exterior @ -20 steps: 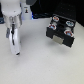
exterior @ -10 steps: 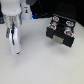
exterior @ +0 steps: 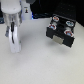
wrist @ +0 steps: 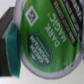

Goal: Open the kcup holder, insert the kcup into the holder, and close the kcup holder

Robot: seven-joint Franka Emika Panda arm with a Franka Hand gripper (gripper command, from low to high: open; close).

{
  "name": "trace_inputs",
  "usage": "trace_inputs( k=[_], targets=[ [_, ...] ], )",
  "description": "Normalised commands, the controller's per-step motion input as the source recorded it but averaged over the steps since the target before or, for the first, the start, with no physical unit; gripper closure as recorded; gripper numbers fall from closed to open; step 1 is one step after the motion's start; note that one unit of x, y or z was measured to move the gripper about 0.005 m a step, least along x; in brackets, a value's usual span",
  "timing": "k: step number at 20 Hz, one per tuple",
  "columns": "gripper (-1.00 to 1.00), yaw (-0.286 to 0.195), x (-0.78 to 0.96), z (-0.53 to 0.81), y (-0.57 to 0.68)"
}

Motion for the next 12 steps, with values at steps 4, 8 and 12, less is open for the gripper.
trace_inputs(
  k=[4, 8, 12],
  targets=[
    [1.00, 0.004, 0.13, 0.80, 0.40],
    [1.00, 0.009, 0.13, 0.78, 0.53],
    [1.00, 0.016, 0.09, 0.72, 0.65]
  ],
)
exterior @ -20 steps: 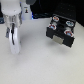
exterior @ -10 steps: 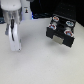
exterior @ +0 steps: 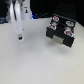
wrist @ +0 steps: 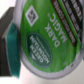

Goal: Open the kcup holder, insert the kcup into the holder, and close the kcup holder

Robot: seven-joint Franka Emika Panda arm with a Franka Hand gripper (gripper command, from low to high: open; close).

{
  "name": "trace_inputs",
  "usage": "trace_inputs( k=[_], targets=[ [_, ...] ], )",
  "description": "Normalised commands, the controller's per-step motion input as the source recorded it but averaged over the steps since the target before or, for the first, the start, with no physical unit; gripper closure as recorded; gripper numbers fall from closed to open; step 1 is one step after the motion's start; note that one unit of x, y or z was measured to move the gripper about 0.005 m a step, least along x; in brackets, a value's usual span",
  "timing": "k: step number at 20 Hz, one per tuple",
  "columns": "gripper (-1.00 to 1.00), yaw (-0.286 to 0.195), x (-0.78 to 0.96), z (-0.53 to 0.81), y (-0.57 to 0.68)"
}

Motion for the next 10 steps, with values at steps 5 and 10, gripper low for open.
trace_inputs(
  k=[5, 10],
  targets=[
    [1.00, 0.017, 0.14, 0.68, 0.67],
    [1.00, 0.015, 0.20, 0.55, 0.67]
  ],
)
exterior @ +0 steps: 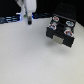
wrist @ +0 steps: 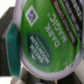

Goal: Open the kcup holder, insert the kcup into the holder, and close the kcup holder

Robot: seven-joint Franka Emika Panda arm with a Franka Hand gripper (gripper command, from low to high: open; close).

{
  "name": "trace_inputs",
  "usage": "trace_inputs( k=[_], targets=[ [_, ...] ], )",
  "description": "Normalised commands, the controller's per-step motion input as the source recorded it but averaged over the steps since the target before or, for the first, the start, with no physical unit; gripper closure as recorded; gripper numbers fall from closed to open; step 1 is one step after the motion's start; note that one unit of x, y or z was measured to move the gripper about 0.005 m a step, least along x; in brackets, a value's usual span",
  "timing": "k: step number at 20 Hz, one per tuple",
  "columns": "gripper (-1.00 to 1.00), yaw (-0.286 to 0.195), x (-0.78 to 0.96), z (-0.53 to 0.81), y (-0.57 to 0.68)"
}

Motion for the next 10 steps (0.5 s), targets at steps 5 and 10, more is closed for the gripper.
trace_inputs(
  k=[5, 10],
  targets=[
    [1.00, 0.011, 0.20, 0.32, 0.68],
    [1.00, 0.021, 0.15, 0.27, 0.67]
  ],
)
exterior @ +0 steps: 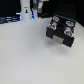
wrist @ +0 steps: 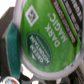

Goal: Open the kcup holder, insert the kcup into the holder, and close the kcup holder

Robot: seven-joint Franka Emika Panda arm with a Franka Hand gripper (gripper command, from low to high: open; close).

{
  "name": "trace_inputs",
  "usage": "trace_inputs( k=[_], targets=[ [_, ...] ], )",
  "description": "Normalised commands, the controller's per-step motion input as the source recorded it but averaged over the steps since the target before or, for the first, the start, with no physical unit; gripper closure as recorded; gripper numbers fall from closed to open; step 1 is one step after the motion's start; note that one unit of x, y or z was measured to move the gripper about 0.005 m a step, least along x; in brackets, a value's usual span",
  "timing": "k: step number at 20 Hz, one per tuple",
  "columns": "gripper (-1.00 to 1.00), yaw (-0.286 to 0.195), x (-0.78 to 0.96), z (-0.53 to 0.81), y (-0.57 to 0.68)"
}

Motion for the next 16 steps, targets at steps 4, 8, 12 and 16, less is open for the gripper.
trace_inputs(
  k=[4, 8, 12, 16],
  targets=[
    [1.00, 0.039, 0.12, 0.23, 0.63],
    [1.00, 0.024, 0.15, 0.26, 0.66],
    [1.00, 0.026, 0.18, 0.26, 0.65],
    [1.00, 0.024, 0.16, 0.22, 0.66]
  ],
)
